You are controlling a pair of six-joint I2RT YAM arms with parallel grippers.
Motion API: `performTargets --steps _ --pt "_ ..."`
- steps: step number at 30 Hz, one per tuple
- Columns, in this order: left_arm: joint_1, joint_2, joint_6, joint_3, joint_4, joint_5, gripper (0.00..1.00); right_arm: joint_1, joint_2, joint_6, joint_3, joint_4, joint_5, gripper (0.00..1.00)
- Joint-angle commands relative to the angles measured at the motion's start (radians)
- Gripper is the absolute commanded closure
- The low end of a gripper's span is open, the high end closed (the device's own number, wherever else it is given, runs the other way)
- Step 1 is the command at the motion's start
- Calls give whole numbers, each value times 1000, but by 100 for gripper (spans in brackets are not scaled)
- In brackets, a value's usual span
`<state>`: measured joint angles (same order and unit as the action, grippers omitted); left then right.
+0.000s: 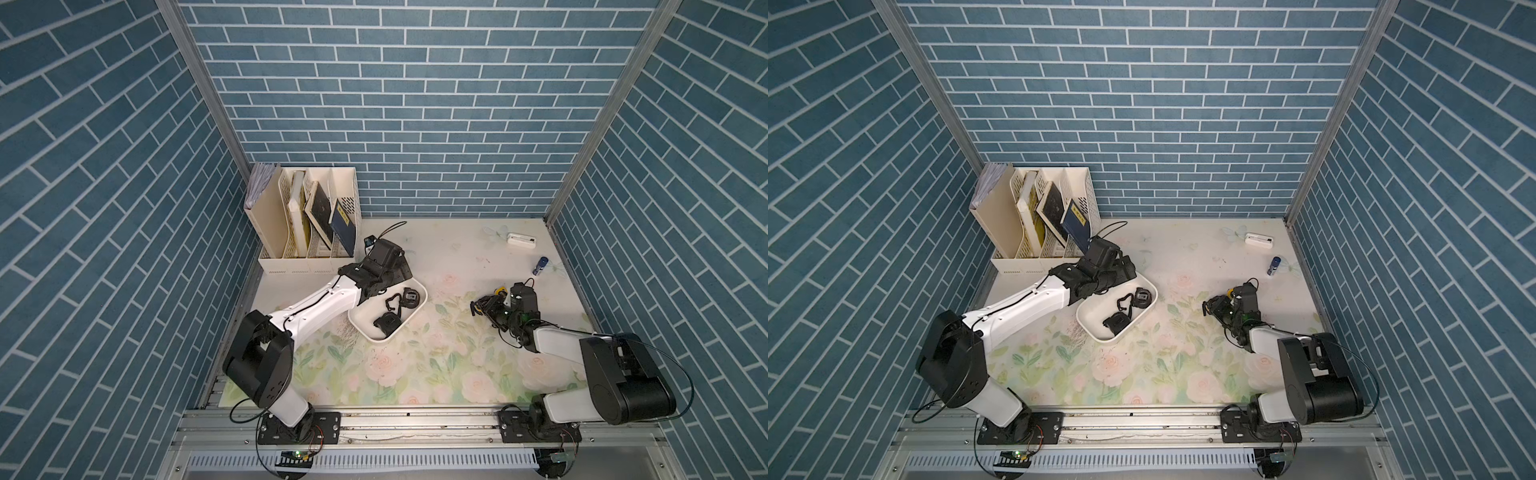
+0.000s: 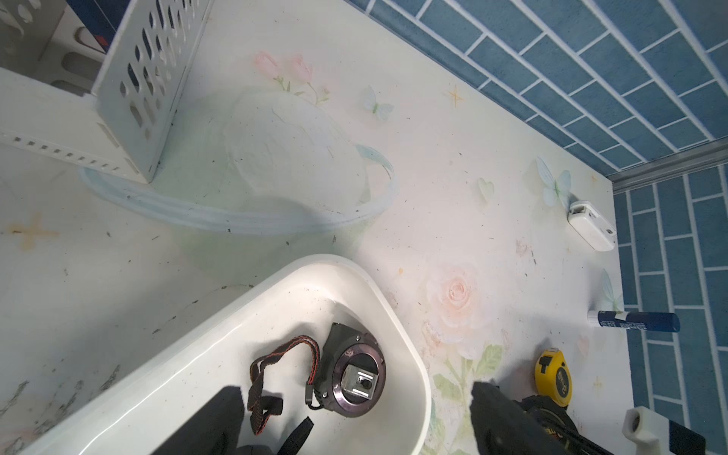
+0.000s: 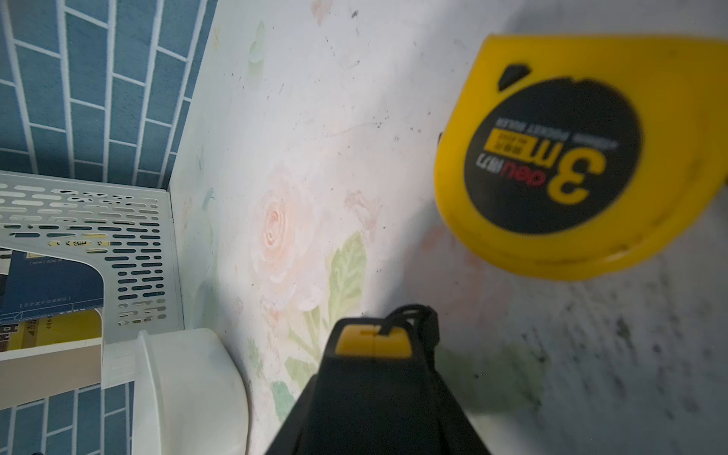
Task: Take the tape measure out of the storage box
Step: Place the tape measure at the center of the board.
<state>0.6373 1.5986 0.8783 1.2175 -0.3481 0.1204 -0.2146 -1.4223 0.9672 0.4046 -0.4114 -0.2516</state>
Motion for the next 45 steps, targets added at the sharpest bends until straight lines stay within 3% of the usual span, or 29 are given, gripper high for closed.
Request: performTargets --steps 1,8,12,29,45 --pt "5 2 -13 22 -31 25 5 4 -3 16 -6 60 14 78" --pt "5 13 -13 24 -35 16 5 4 49 -1 0 116 42 42" --pt "6 11 -12 22 -34 17 5 4 63 -7 5 137 54 30" --pt "8 88 -35 23 -62 17 3 4 321 -88 29 349 216 16" --pt "40 185 -90 67 -89 -13 3 4 430 -186 102 425 288 14"
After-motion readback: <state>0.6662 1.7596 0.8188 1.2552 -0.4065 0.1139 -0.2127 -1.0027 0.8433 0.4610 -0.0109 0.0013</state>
